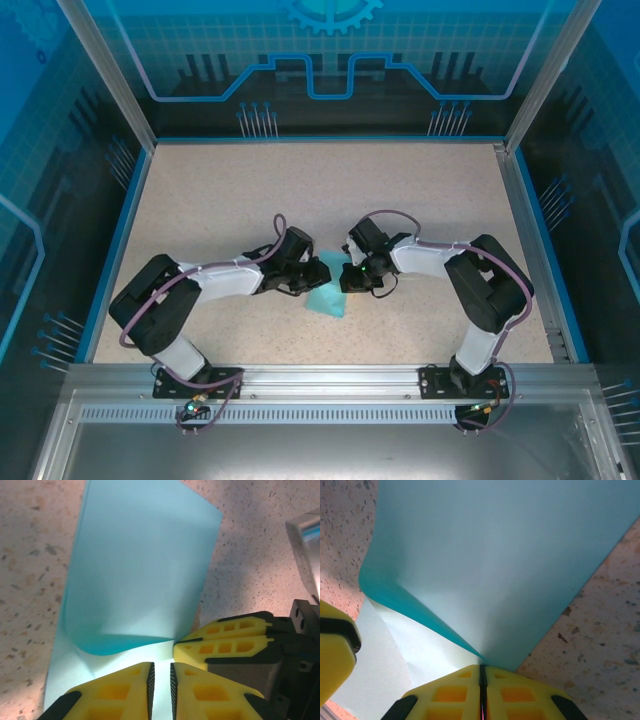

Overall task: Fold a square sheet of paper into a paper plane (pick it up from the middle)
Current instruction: Fold the triangle a second time at the center of the table.

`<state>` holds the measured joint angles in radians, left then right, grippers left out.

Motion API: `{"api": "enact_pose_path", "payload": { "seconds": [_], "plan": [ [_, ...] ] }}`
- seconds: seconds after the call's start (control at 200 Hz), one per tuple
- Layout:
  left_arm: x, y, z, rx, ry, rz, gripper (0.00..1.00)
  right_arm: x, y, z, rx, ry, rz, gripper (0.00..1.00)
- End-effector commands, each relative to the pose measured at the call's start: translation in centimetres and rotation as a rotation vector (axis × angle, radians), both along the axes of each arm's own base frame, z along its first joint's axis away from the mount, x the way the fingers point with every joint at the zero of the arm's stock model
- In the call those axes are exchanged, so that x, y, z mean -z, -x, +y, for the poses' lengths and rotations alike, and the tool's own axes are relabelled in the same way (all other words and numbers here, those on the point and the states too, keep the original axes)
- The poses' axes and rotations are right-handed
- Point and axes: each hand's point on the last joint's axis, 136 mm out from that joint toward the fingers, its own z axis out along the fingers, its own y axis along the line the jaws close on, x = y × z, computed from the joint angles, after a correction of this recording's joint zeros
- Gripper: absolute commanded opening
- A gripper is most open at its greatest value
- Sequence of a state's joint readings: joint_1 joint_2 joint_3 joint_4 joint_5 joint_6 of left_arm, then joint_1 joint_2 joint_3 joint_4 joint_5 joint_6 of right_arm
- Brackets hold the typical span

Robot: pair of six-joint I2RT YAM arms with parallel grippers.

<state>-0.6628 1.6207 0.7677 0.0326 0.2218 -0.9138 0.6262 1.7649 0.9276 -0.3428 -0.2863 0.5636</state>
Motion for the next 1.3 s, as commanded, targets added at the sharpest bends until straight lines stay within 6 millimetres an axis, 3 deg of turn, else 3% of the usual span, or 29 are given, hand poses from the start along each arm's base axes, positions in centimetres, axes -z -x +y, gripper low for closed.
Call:
{"api": "enact_pose_path", "payload": {
  "seconds": [0.0,0.675,0.83,1.11,1.296],
  "plan": [
    [0.5,-0.1,-0.4,0.029,-0.007,0.013,0.19,3.6,1.9,-2.4,-0.012,0.152,0.055,0.09],
    [4.4,-0.1,3.9,-0.065,-0.172,0.078,0.18,4.1,2.0,-2.8,-0.015,0.175,0.061,0.09],
    [3.7,-0.2,3.8,-0.053,-0.169,0.066,0.18,4.1,2.1,-2.8,-0.013,0.175,0.062,0.09],
    [-1.9,-0.6,1.0,0.034,0.006,-0.051,0.21,3.9,2.0,-2.7,-0.016,0.169,0.061,0.09],
    [-0.6,0.3,-0.2,0.070,0.032,-0.002,0.19,3.9,2.0,-2.7,-0.014,0.167,0.063,0.09]
  ]
}}
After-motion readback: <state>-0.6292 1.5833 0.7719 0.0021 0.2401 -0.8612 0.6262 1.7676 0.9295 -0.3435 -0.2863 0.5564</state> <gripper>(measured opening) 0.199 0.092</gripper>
